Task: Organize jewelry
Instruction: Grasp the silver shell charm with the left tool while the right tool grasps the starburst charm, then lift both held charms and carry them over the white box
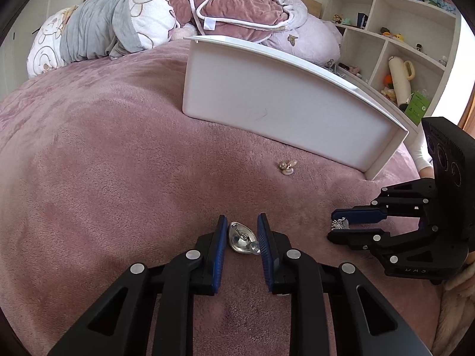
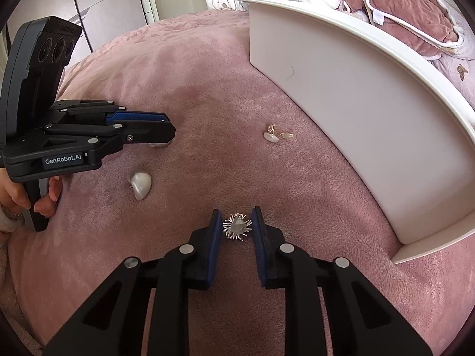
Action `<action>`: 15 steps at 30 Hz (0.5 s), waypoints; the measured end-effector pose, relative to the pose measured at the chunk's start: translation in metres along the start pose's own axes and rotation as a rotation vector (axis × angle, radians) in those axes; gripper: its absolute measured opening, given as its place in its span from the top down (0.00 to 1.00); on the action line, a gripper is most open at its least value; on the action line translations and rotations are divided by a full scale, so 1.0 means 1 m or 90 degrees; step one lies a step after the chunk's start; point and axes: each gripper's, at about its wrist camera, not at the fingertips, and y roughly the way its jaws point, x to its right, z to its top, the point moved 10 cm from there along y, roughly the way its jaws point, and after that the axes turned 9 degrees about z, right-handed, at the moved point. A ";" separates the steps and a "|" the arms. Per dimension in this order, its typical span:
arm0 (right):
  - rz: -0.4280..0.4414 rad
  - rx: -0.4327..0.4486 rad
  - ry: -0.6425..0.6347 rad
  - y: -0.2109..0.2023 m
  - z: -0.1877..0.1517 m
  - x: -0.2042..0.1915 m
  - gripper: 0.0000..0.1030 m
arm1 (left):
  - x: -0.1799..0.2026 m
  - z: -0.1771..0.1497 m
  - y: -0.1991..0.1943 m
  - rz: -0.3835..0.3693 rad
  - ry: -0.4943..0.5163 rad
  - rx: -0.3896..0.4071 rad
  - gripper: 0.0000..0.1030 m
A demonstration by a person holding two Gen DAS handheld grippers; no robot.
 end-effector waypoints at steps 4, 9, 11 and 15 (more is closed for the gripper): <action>-0.004 -0.013 0.002 -0.004 -0.005 0.000 0.80 | 0.001 -0.004 0.001 0.016 0.009 -0.009 0.74; -0.009 -0.018 -0.007 -0.007 -0.009 -0.001 0.80 | 0.001 -0.007 0.001 0.020 0.010 -0.015 0.74; -0.010 -0.017 -0.008 -0.009 -0.010 -0.002 0.80 | 0.000 -0.008 0.001 0.020 0.007 -0.017 0.78; -0.013 -0.013 -0.012 -0.014 -0.009 -0.005 0.80 | -0.001 -0.009 -0.003 0.023 -0.003 -0.012 0.78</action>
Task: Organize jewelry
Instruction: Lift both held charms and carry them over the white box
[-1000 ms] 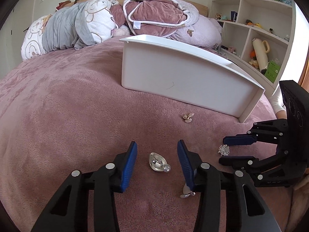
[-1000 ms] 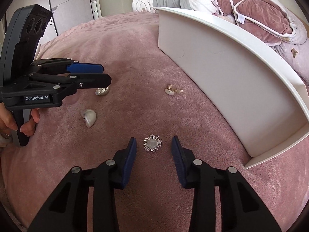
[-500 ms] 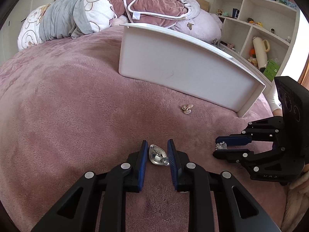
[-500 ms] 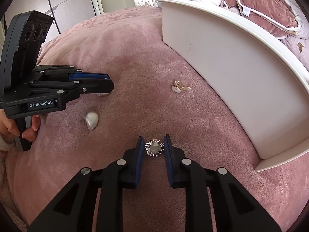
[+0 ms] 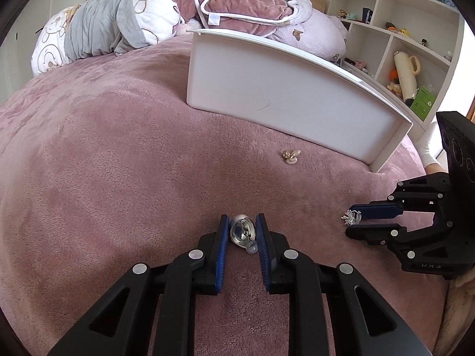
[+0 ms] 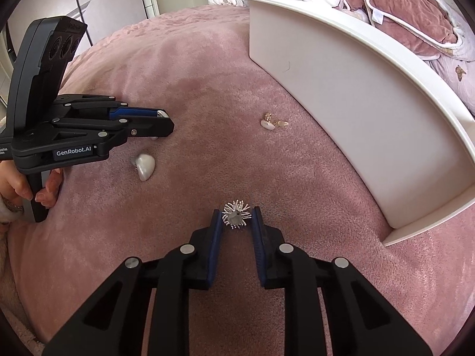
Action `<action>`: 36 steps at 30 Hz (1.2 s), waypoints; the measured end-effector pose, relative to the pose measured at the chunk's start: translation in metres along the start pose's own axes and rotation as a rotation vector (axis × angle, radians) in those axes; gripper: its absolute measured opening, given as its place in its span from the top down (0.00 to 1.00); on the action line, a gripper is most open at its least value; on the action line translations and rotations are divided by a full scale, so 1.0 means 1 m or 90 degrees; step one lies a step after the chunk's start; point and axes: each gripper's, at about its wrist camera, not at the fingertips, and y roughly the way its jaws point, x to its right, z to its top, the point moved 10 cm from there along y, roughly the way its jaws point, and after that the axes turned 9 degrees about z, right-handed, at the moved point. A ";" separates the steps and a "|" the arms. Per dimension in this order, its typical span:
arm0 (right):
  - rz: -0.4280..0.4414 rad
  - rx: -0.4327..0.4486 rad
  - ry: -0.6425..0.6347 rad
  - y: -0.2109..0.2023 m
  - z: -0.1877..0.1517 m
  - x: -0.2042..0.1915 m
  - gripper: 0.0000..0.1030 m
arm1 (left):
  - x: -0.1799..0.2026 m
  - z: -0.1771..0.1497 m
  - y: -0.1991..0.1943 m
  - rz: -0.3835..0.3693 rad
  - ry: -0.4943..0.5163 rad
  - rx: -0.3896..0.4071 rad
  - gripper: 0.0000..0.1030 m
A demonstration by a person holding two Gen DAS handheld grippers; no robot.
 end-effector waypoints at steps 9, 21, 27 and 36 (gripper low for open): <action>-0.006 0.030 -0.008 -0.021 0.004 -0.006 0.80 | 0.001 -0.008 -0.024 0.003 -0.015 0.010 0.78; -0.007 0.103 -0.013 -0.062 0.031 -0.011 0.80 | -0.022 0.006 -0.064 0.046 -0.030 0.049 0.78; -0.008 0.126 -0.015 -0.077 0.041 -0.013 0.80 | -0.028 0.018 -0.080 0.076 -0.021 0.059 0.78; -0.014 0.177 -0.006 -0.104 0.057 -0.005 0.80 | -0.022 0.048 -0.092 0.085 -0.005 0.084 0.78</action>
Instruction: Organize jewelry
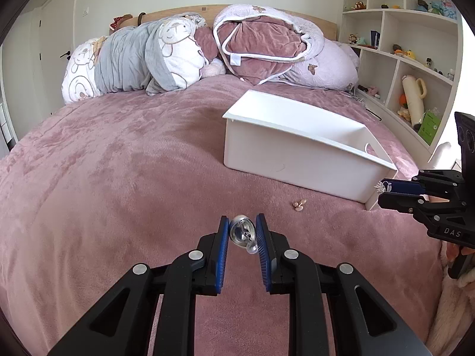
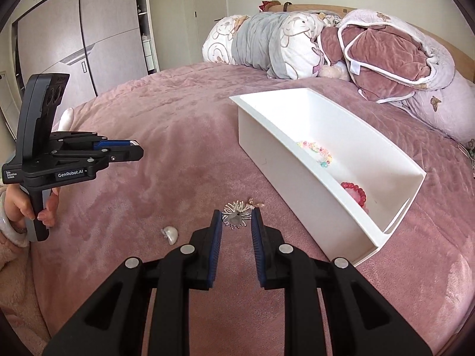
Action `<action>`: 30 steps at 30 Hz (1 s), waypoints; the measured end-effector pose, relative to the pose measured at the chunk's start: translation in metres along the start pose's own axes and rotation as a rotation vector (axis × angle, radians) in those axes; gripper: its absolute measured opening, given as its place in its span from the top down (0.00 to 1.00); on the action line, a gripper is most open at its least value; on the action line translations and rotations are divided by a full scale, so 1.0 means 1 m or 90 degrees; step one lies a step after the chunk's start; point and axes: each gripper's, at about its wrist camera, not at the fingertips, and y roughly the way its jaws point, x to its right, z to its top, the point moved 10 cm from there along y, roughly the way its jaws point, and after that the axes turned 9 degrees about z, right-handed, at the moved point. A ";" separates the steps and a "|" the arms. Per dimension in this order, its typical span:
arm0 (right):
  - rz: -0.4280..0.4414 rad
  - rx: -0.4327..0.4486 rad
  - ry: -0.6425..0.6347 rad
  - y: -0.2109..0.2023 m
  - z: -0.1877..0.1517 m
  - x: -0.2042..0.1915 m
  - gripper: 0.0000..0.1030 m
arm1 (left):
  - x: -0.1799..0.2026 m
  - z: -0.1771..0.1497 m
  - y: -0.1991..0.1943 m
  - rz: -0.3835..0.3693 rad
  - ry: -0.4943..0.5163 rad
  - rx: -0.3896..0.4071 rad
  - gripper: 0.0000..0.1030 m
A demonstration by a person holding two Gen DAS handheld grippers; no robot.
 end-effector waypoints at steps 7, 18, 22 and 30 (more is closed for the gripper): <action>-0.008 0.040 0.006 -0.015 0.020 0.016 0.80 | 0.012 0.037 -0.009 -0.019 0.004 0.025 0.77; -0.024 0.084 0.010 -0.025 0.044 0.044 0.80 | 0.038 0.087 0.005 -0.021 0.043 0.040 0.77; -0.036 0.092 0.016 -0.026 0.049 0.060 0.80 | 0.050 0.100 0.016 -0.029 0.049 0.036 0.77; -0.052 0.107 0.041 -0.029 0.059 0.095 0.80 | 0.075 0.128 0.040 -0.037 0.066 0.029 0.77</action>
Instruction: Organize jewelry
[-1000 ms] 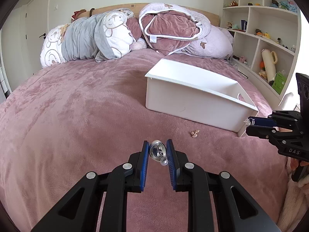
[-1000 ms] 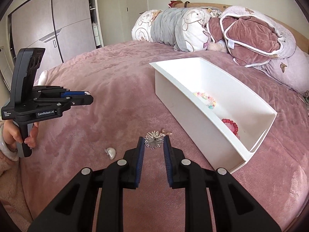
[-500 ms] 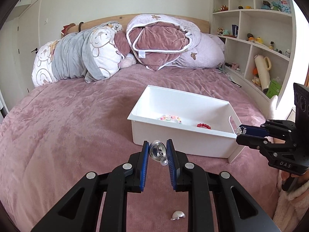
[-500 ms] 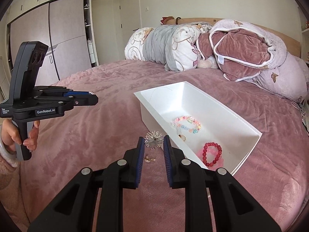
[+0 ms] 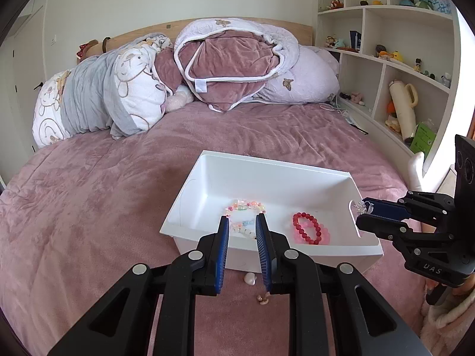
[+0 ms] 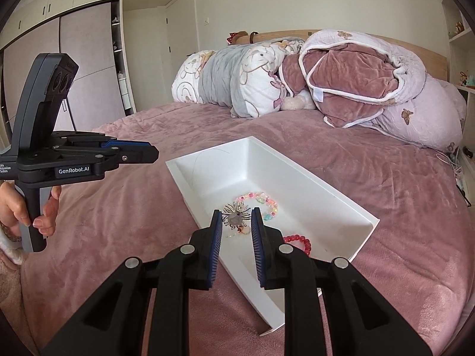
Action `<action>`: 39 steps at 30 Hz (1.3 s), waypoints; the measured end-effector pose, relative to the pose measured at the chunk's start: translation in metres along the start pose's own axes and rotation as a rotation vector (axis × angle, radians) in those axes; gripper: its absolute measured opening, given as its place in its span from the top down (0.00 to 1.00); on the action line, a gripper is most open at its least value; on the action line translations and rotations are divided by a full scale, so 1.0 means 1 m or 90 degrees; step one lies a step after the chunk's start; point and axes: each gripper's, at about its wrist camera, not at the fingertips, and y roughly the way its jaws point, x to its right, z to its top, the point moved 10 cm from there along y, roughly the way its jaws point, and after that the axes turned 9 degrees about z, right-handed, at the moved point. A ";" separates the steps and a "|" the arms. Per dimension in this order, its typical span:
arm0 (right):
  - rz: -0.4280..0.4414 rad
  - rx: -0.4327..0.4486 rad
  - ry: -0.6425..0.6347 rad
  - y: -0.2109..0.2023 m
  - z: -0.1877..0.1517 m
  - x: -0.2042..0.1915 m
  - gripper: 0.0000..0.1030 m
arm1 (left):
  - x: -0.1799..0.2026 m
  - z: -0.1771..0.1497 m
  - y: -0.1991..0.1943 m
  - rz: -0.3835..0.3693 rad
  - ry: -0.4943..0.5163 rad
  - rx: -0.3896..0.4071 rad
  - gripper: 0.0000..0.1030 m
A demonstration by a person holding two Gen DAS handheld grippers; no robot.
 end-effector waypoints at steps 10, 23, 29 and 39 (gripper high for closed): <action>0.001 0.019 0.035 -0.008 0.004 0.020 0.80 | 0.012 -0.052 0.033 0.007 -0.003 -0.040 0.50; 0.004 0.008 0.045 -0.001 -0.003 0.017 0.80 | 0.011 -0.118 0.093 -0.023 -0.021 -0.112 0.55; 0.007 -0.006 0.041 0.008 -0.007 0.015 0.80 | 0.018 -0.116 0.114 -0.015 0.004 -0.126 0.61; 0.011 -0.015 0.038 0.015 -0.010 0.012 0.80 | 0.015 -0.117 0.116 -0.016 -0.002 -0.122 0.79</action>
